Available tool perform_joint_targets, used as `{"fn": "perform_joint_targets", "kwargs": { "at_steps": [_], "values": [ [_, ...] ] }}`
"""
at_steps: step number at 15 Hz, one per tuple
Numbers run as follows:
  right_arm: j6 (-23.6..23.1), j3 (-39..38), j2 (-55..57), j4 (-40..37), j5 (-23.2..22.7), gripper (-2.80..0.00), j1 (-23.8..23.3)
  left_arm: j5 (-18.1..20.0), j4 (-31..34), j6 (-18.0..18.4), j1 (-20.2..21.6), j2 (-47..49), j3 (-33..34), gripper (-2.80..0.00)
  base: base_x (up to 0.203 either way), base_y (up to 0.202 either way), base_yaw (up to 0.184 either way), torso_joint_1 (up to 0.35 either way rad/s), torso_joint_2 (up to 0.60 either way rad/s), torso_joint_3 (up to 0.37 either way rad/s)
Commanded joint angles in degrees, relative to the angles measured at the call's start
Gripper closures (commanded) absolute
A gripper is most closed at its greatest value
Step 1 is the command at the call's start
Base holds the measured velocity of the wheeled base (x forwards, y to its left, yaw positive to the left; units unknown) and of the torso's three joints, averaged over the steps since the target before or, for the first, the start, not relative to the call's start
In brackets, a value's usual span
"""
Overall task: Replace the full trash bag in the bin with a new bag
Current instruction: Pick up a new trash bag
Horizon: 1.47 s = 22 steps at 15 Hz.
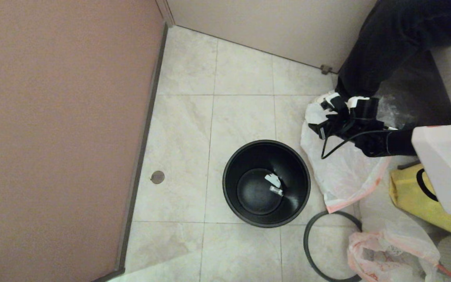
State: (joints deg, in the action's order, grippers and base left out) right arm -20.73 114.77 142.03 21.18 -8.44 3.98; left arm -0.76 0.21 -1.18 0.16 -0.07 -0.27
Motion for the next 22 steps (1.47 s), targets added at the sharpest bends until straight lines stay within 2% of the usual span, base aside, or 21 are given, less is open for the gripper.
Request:
{"fn": "perform_joint_targets", "kwargs": {
  "at_steps": [1,6,9,13,14,22],
  "values": [
    [-2.31,0.1,0.7,0.99,-0.74,-2.8,-0.41,-0.03,-0.03,-0.05,0.02,0.07,0.0,0.0,0.0,0.0,0.0,0.0,0.0,0.0],
    [-5.93,0.36,4.86,0.6,-1.0,-2.8,0.15,-0.03,-0.03,-0.05,0.02,0.07,0.0,0.0,0.0,0.0,0.0,0.0,0.0,0.0],
    [-9.25,0.45,8.33,0.92,1.95,-2.8,0.0,-0.03,-0.01,-0.05,0.02,0.07,0.0,0.0,0.0,0.0,0.0,0.0,0.0,0.0],
    [-10.62,0.68,10.11,1.23,2.33,-2.8,-1.45,-0.03,0.06,-0.05,0.02,0.07,0.0,0.0,0.0,0.0,0.0,0.0,0.0,0.0],
    [-11.62,0.76,10.48,1.29,2.43,0.0,-1.87,-0.03,-0.03,-0.05,0.02,0.07,0.0,0.0,0.0,0.0,0.0,0.0,0.0,0.0],
    [-12.39,0.51,9.4,-2.31,2.85,0.0,-2.94,-0.03,-0.03,-0.05,0.02,0.07,0.0,0.0,0.0,0.0,0.0,0.0,0.0,0.0]
  ]
}}
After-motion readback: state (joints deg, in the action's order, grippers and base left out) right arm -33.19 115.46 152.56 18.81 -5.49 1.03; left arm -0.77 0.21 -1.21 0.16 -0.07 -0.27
